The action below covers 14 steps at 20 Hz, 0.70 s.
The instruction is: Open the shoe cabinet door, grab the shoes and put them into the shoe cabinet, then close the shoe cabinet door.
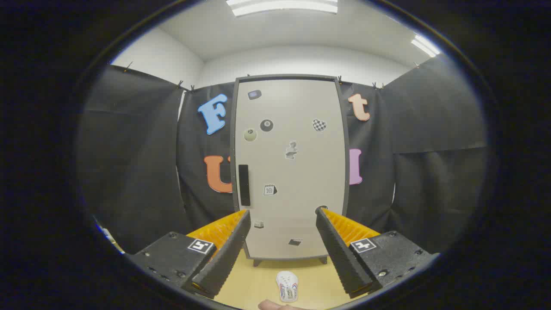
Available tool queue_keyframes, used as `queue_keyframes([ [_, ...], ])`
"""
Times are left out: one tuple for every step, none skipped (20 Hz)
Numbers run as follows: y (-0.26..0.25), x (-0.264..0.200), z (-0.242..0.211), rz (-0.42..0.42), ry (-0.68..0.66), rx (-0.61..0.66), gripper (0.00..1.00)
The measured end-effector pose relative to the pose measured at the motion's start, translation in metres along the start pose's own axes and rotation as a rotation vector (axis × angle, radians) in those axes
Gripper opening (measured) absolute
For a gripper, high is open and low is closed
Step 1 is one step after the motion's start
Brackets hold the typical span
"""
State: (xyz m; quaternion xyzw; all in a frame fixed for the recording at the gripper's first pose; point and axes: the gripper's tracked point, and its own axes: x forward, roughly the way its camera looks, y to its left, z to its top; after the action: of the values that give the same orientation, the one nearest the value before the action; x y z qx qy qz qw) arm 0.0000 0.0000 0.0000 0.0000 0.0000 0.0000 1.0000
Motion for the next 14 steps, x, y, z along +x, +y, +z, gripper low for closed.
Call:
queue_keyframes([
  [-0.003, 0.002, 0.0, -0.006, 0.0, 0.003, 1.0],
  [-0.006, 0.004, 0.0, -0.009, 0.003, 0.006, 1.0],
  [-0.008, 0.005, -0.002, -0.007, 0.007, 0.011, 1.0],
  [-0.007, 0.006, -0.003, -0.001, 0.014, 0.015, 1.0],
  [-0.008, 0.006, -0.003, 0.0, 0.016, 0.02, 1.0],
  [-0.01, 0.006, -0.002, -0.001, 0.018, 0.02, 1.0],
  [-0.011, 0.008, -0.002, -0.002, 0.017, 0.019, 1.0],
  [-0.012, 0.008, -0.002, -0.004, 0.014, 0.018, 1.0],
  [-0.013, 0.009, -0.003, -0.006, 0.01, 0.017, 1.0],
  [-0.014, 0.01, -0.002, -0.006, 0.004, 0.014, 1.0],
  [-0.014, 0.01, -0.001, -0.007, -0.003, 0.01, 1.0],
  [-0.014, 0.011, 0.0, -0.009, -0.011, 0.008, 1.0],
  [-0.014, 0.013, 0.001, -0.01, -0.02, 0.007, 1.0],
  [-0.013, 0.017, 0.003, -0.009, -0.027, 0.006, 1.0],
])
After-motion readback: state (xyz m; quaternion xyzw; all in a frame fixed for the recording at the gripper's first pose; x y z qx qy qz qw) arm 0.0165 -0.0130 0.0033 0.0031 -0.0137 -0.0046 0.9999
